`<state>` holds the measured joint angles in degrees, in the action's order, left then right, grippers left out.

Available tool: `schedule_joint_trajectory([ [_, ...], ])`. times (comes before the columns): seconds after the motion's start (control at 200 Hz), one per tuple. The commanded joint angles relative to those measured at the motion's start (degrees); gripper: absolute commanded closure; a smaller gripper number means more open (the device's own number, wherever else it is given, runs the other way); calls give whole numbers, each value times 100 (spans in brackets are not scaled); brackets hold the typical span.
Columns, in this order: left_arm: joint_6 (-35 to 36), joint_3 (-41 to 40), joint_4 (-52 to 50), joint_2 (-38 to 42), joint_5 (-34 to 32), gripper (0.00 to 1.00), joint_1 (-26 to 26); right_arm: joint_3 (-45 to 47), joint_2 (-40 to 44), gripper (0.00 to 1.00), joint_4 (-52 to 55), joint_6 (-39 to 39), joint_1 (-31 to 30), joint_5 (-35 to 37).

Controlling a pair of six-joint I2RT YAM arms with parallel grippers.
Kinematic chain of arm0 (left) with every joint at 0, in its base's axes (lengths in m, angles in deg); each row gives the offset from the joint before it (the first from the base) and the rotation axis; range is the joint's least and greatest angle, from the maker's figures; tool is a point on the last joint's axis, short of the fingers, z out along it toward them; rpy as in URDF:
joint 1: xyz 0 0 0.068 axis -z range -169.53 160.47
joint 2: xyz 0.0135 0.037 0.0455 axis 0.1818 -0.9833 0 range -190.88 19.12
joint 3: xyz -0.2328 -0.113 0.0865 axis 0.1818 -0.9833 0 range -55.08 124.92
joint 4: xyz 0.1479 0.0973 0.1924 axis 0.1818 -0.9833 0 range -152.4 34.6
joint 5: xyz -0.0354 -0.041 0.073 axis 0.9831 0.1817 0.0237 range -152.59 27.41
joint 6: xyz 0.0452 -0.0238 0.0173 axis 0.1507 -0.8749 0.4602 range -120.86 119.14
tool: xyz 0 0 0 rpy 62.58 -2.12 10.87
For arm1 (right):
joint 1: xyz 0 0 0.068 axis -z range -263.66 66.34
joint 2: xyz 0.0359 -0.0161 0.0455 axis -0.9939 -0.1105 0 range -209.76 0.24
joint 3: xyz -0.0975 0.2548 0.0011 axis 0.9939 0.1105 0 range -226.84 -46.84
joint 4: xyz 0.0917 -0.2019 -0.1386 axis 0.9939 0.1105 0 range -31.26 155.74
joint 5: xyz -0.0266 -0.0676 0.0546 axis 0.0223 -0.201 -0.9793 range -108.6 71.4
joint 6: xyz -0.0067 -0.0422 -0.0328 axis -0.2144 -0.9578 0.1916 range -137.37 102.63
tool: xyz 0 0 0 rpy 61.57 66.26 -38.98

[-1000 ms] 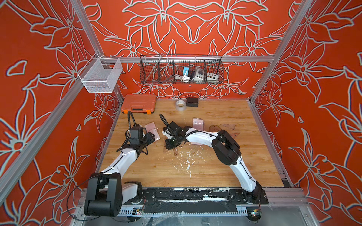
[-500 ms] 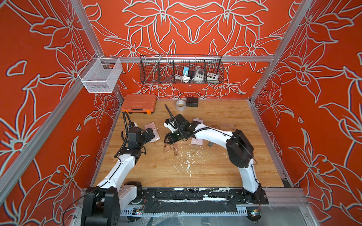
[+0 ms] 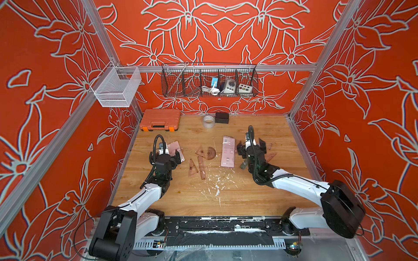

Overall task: Open the ruler set and take out the ruler
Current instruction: Adjust the ruler at the center of the board, then reset both arms

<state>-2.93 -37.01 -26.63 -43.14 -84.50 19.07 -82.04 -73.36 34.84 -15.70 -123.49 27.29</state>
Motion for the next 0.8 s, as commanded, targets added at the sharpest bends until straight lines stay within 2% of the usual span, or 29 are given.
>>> schedule_joint_trajectory([
  [0.0, 298, -137, 189, 260, -219, 0, 10, 564, 970, 2, 382, 570, 412, 1458],
  [0.1, 117, -505, 616, 84, -274, 0, -80, 1143, 1758, 2, 650, 859, 789, 1009],
  [0.22, 53, -339, 921, -425, 102, 0, -273, 1264, 1810, 2, 721, 678, 1208, 939],
  [0.305, 55, -141, 1123, -995, -74, 0, -350, 1257, 1385, 2, 287, 347, 1454, 1032],
  [0.39, 39, -207, 1846, -1548, 73, 0, -465, 1169, 890, 2, 322, 393, 1764, 942],
  [0.465, 28, -4, 1379, -1546, 227, 0, -471, 1358, 439, 2, -365, 608, 2033, 519],
  [0.525, 120, -398, 2038, -1479, 250, 1, -425, 1425, 26, 2, -1029, 377, 2258, 208],
  [0.58, 184, -850, 2825, -1431, 373, 1, -401, 1128, -145, 2, -596, 326, 2276, 254],
  [0.625, 245, -1092, 3291, -1501, 542, 1, -400, 1207, -174, 2, -835, 189, 2262, 201],
  [0.666, 371, -1187, 3571, -1622, 848, 1, -391, 1384, 8, 2, -994, 117, 2252, -281],
  [0.736, 533, -974, 3501, -1945, 1081, 0, -388, 1790, 563, 2, -1073, -217, 2285, -1780],
  [0.766, 471, -733, 3032, -1941, 914, 0, -388, 1968, 711, 2, -1295, -276, 2283, -1938],
  [0.796, 332, -447, 2314, -1834, 710, 0, -396, 2097, 869, 2, -1361, -169, 2291, -1700],
])
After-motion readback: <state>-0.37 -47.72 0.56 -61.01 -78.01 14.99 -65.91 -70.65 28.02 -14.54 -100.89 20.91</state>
